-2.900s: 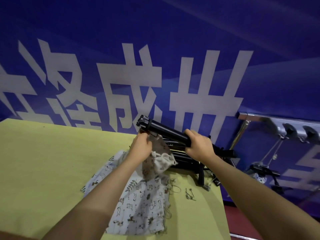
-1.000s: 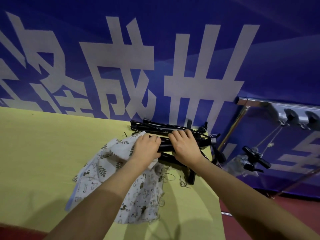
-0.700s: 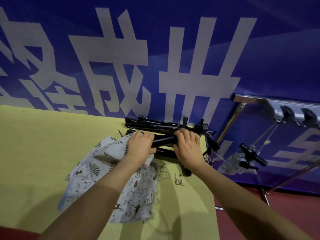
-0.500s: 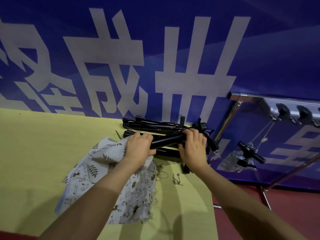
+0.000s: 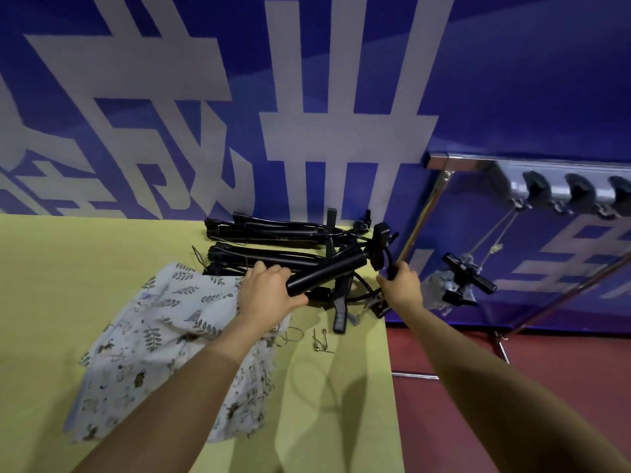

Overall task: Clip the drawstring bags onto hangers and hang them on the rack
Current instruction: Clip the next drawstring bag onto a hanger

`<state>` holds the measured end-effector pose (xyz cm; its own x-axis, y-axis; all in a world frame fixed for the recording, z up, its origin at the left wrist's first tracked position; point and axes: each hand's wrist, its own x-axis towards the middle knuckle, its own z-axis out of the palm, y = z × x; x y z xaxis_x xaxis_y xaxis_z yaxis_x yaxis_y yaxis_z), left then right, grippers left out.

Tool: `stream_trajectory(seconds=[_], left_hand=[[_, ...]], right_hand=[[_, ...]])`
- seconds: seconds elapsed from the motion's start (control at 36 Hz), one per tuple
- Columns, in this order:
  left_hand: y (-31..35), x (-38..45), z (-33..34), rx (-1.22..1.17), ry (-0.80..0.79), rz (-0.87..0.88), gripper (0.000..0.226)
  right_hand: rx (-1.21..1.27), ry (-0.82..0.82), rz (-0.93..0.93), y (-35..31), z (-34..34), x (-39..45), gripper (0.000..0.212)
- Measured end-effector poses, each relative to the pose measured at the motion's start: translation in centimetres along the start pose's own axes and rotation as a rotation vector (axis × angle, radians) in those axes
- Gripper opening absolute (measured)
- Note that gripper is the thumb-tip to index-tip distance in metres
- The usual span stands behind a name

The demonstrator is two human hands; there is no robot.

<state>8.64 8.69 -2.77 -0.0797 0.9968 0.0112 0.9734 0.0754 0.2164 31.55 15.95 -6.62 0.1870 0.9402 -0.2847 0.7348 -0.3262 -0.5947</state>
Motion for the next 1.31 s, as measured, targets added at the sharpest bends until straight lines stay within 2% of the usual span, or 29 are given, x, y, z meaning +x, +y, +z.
stream_trajectory(seconds=[0.08, 0.22, 0.28, 0.33, 0.47, 0.61, 0.72, 0.86, 1.0, 1.22, 1.31], left_hand=[[0.5, 0.5, 0.7, -0.026, -0.01, -0.032, 0.039], [1.0, 1.4, 1.5, -0.087, -0.025, -0.115, 0.039], [1.0, 1.5, 1.7, -0.093, -0.033, -0.132, 0.036], [0.9, 1.4, 2.0, -0.125, -0.027, -0.156, 0.031], [1.1, 1.3, 2.2, -0.256, 0.044, -0.244, 0.029], [0.6, 1.6, 1.9, -0.304, 0.048, -0.28, 0.027], [0.6, 1.4, 1.5, -0.327, 0.055, -0.257, 0.027], [0.6, 0.6, 0.0, -0.371, 0.103, -0.22, 0.022], [-0.5, -0.6, -2.4, -0.483, 0.191, -0.205, 0.02], [-3.8, -3.6, -5.9, -0.637, 0.351, -0.233, 0.02], [-5.0, -4.6, -6.9, -0.655, 0.37, -0.242, 0.02]], right_hand=[[0.082, 0.084, -0.029, 0.6, 0.0, 0.7, 0.03], [0.539, 0.133, -0.113, 1.1, -0.3, 0.5, 0.027], [0.582, 0.137, -0.135, 1.2, -0.3, 0.5, 0.031], [0.502, 0.11, -0.145, 1.3, -0.2, 0.7, 0.035], [0.251, 0.061, -0.029, 3.0, 0.3, 1.5, 0.026], [-0.108, 0.101, -0.113, 3.4, 1.0, 1.2, 0.033], [-0.097, 0.118, -0.183, 1.3, 1.0, 1.0, 0.035], [0.027, 0.104, -0.373, -2.2, 1.5, -0.5, 0.021], [0.238, -0.128, -0.493, -5.5, 3.4, -3.7, 0.011], [0.201, -0.456, -0.436, -10.9, 6.8, -9.8, 0.041], [0.269, -0.621, -0.386, -12.4, 7.5, -11.5, 0.039]])
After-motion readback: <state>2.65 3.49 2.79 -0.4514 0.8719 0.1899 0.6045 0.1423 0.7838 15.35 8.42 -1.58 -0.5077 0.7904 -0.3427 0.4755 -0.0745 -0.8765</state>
